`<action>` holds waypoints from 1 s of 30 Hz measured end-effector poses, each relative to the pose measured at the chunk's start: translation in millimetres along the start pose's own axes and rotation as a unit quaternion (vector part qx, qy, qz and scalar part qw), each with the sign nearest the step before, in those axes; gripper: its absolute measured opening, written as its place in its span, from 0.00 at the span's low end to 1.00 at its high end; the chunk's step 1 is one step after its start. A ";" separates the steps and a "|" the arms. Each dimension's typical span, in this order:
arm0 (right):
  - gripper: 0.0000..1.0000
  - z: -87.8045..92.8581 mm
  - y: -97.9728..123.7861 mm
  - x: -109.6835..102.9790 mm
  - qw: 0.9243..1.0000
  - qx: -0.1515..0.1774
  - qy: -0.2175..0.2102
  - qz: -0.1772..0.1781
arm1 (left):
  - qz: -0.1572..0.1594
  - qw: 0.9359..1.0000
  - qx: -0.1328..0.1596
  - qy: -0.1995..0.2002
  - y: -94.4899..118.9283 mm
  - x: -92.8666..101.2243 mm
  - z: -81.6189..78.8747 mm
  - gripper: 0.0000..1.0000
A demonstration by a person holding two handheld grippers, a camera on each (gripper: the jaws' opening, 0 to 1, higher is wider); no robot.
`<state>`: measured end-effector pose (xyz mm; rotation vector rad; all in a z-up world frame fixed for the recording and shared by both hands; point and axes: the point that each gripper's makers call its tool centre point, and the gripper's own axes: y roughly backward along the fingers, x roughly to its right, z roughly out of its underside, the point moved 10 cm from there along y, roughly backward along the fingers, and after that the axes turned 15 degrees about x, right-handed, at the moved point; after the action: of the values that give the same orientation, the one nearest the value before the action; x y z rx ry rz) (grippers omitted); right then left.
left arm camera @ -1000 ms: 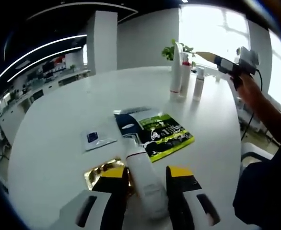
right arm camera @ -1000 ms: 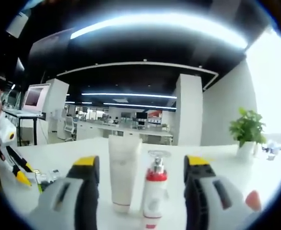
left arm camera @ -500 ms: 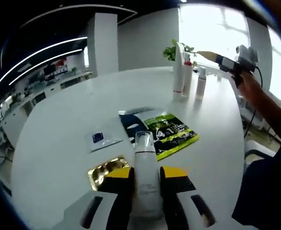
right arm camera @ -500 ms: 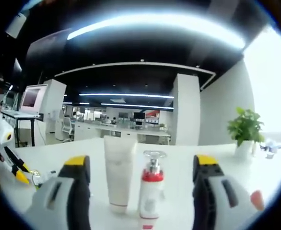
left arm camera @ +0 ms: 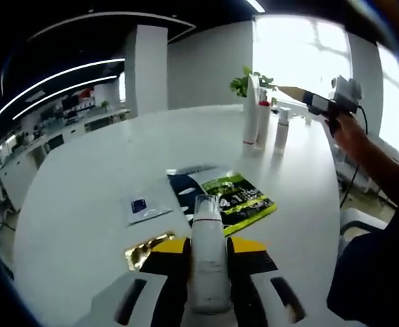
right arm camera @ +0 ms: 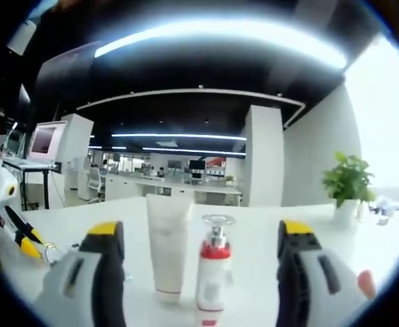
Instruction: Arrange the skincare products in the storage area until every visible bottle or jar stands upright without overlapping.
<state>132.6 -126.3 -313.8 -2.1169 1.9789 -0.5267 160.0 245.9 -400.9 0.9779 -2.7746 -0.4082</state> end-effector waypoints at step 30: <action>1.00 -24.5 -13.8 -90.3 0.951 -0.023 0.086 -0.296 | 0.008 1.000 -0.011 -0.005 -0.1 -0.5 3.3 0.21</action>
<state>132.0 -33.2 -297.3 -2.7775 1.4008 -0.7853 159.6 246.8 -404.1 0.9521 -2.7787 -0.4422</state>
